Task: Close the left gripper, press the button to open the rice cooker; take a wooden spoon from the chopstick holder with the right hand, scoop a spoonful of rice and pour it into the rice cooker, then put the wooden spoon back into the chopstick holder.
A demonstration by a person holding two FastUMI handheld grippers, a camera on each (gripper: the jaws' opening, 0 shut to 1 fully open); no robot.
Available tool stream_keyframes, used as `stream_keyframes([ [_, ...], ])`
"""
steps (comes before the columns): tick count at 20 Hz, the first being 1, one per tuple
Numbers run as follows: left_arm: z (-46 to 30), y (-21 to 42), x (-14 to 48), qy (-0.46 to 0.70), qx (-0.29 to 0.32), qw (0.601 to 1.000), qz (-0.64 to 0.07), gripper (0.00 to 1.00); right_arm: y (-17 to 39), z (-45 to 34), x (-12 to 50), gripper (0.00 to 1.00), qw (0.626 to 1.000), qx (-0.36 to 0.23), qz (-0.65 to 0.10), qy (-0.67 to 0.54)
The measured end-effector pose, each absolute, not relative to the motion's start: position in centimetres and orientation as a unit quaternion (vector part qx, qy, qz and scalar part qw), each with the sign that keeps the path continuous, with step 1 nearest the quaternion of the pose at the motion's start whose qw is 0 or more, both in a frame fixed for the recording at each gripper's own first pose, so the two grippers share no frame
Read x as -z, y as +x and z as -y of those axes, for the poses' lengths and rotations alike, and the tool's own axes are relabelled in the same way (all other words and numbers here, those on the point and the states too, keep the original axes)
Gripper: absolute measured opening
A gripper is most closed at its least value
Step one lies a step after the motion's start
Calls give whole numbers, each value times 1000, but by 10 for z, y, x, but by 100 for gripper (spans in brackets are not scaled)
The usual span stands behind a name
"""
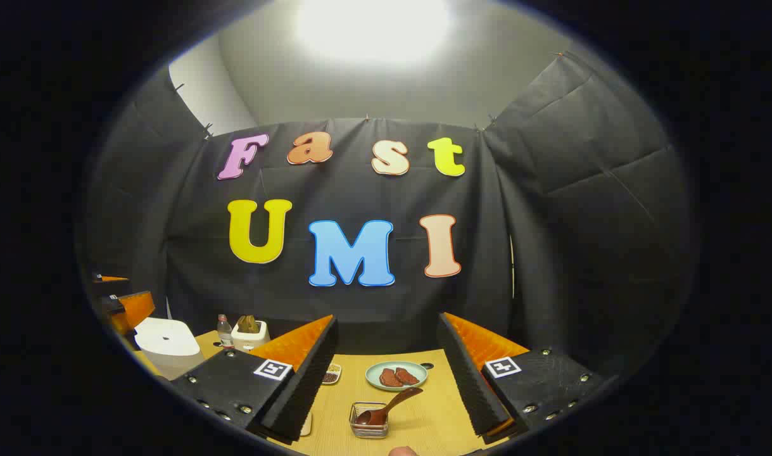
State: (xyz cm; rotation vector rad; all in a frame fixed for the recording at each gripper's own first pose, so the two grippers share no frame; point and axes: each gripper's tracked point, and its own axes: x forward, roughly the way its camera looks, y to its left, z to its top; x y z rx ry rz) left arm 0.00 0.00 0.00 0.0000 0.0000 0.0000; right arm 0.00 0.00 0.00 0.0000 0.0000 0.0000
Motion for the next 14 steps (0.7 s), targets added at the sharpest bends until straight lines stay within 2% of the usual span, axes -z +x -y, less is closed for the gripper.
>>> stream_keyframes([
  [14,-5,6,2,7,-12,1000,6,96,9,10,10,95,1000,6,-7,-14],
])
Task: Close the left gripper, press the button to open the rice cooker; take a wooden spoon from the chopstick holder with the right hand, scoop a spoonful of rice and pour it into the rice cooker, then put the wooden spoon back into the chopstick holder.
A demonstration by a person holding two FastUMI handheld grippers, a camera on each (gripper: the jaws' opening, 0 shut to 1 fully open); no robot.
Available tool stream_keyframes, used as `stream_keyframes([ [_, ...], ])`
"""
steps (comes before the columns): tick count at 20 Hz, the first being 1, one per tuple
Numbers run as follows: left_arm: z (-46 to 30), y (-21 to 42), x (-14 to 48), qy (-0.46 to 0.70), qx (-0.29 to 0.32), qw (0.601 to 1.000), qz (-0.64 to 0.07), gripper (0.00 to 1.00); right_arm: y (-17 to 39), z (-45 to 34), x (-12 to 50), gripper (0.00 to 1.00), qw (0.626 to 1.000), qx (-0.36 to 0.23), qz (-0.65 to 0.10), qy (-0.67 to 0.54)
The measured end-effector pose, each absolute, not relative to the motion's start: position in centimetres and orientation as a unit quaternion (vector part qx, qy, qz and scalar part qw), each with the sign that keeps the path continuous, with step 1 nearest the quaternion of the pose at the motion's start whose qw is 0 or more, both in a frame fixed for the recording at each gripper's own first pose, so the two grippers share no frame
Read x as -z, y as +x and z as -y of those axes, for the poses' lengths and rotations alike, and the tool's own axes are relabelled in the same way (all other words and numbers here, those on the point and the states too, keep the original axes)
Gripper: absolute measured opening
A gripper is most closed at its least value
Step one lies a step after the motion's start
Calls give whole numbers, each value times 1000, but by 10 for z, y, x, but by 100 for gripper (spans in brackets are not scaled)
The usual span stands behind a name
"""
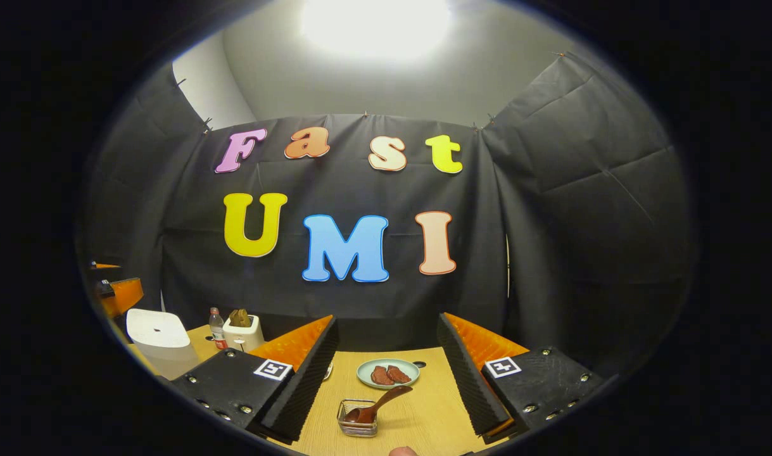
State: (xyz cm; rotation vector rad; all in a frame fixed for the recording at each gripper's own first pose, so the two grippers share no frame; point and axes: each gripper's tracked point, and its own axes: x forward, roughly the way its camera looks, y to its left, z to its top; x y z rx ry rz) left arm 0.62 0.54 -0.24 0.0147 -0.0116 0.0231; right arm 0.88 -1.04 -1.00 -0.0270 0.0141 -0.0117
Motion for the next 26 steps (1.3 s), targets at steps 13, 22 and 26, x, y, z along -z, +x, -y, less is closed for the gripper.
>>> stream_keyframes([
  [13,-27,19,2,12,-27,1000,7,96,20,3,6,95,1000,-2,-7,-22],
  [22,-29,20,-3,27,-20,999,16,42,23,1,11,95,1000,-1,-12,-24],
  [26,-34,14,3,30,-22,999,8,18,23,0,16,95,999,-2,-14,-29],
])
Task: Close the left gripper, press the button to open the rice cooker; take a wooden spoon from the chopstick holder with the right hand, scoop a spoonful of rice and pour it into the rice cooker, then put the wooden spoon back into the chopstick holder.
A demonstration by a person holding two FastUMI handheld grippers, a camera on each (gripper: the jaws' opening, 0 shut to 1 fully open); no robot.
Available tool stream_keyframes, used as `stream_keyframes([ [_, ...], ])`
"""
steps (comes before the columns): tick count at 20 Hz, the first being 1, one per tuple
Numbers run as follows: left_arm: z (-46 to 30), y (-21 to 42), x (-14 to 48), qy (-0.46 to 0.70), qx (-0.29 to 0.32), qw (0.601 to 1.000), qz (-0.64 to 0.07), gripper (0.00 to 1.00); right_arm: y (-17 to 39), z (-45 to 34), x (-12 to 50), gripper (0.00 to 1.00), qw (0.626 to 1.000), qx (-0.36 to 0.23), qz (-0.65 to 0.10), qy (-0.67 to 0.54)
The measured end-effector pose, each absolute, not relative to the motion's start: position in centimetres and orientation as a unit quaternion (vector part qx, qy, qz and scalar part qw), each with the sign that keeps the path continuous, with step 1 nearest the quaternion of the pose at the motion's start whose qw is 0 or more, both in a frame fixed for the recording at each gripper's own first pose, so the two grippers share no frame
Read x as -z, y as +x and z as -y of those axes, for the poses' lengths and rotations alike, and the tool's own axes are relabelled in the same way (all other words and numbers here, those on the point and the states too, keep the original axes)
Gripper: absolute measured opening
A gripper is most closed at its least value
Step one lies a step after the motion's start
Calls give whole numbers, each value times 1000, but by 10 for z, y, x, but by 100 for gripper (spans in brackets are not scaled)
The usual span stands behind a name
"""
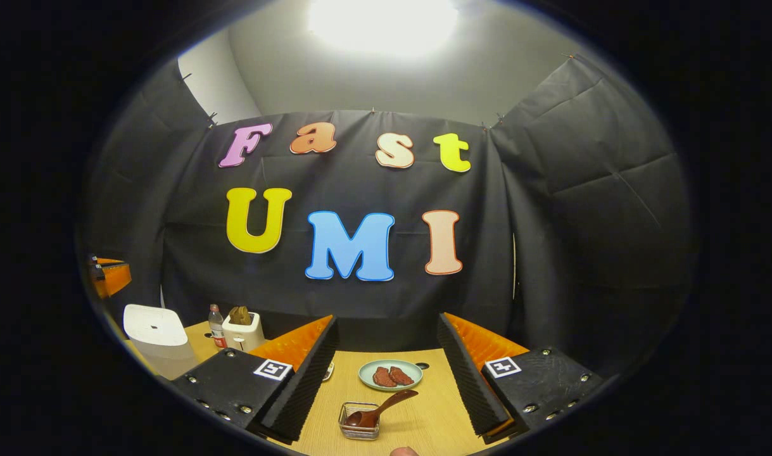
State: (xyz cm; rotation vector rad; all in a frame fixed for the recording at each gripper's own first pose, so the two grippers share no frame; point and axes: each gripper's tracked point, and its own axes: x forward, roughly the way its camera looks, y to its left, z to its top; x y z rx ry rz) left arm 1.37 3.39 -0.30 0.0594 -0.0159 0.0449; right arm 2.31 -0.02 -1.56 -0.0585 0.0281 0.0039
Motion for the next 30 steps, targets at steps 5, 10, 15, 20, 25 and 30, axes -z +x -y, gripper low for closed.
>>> stream_keyframes([
  [5,-47,26,14,35,-38,999,2,9,21,-2,20,95,999,4,-17,-29],
  [10,-81,44,31,30,-64,997,-19,8,20,-6,23,95,999,13,-24,-31],
  [15,-121,66,58,15,-84,995,-48,9,20,-13,17,95,999,21,-20,-42],
  [20,-152,81,94,4,-89,993,-79,9,20,-21,18,95,998,29,-25,-51],
  [25,-174,98,143,-24,-81,989,-124,9,15,-27,17,95,997,43,-26,-64],
  [30,-185,118,183,-33,-75,984,-158,9,10,-33,18,95,996,54,-31,-70],
])
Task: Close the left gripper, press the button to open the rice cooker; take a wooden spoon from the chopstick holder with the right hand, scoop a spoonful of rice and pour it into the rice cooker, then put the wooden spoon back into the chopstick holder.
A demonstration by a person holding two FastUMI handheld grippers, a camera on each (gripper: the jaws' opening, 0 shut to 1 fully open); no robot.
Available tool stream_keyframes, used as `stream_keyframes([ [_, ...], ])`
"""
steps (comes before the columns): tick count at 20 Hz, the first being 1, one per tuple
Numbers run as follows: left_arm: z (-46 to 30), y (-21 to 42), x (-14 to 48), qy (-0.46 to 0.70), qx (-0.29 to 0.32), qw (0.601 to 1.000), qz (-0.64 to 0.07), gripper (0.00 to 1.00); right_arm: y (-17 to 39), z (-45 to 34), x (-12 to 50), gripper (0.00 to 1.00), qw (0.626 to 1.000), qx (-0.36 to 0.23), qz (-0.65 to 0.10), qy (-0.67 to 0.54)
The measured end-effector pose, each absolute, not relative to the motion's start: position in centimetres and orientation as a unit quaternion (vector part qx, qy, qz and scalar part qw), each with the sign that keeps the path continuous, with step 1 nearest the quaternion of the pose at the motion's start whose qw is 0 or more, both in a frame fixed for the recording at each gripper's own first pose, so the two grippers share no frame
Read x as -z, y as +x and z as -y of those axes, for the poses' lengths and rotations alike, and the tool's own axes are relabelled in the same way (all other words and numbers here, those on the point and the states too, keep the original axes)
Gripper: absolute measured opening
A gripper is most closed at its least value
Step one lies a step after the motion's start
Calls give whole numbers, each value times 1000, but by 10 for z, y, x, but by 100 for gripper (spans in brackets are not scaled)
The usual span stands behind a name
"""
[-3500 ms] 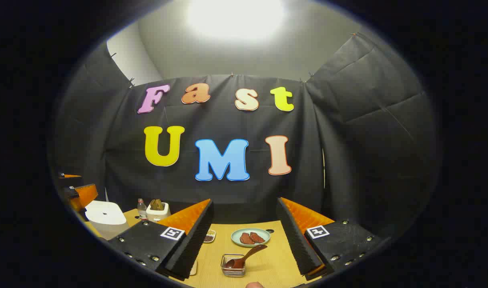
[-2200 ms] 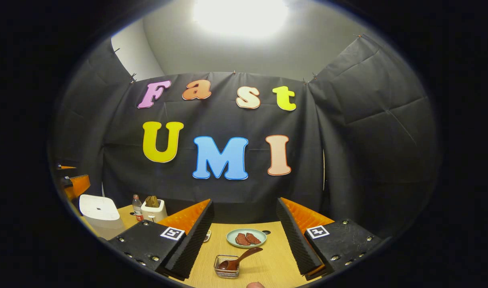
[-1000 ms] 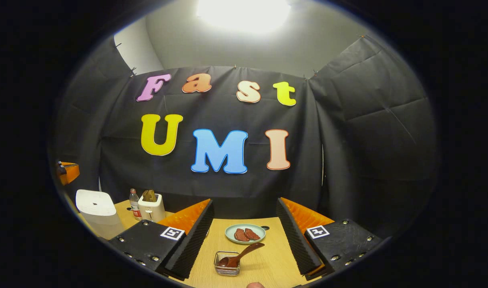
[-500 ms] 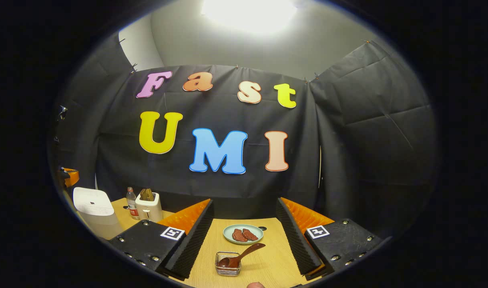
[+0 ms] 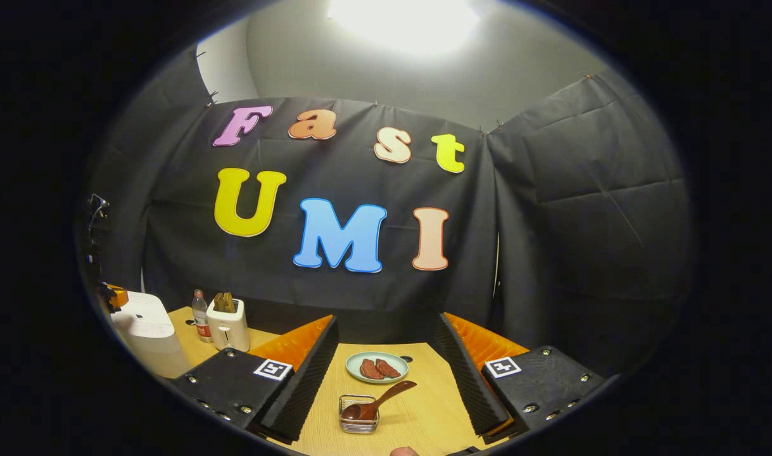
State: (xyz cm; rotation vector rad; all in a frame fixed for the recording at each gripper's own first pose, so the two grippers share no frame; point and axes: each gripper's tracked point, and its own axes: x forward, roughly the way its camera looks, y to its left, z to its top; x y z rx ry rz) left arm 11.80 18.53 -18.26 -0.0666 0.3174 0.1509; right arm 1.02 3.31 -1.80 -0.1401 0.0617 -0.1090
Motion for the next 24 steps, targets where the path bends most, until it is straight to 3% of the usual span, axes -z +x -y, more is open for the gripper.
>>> stream_keyframes([
  [6,-186,125,231,-40,-64,975,-208,9,9,-41,17,95,994,60,-31,-87],
  [9,-187,129,225,-43,-59,977,-199,9,11,-46,21,95,994,55,-34,-87],
  [16,-187,129,235,-156,-51,957,-238,9,14,-43,21,95,995,42,-32,-81],
  [20,-188,130,222,-126,-65,966,-218,9,18,-36,17,95,996,34,-25,-75],
  [24,-203,130,164,-92,-99,979,-154,9,24,-26,11,95,997,28,-16,-64],
])
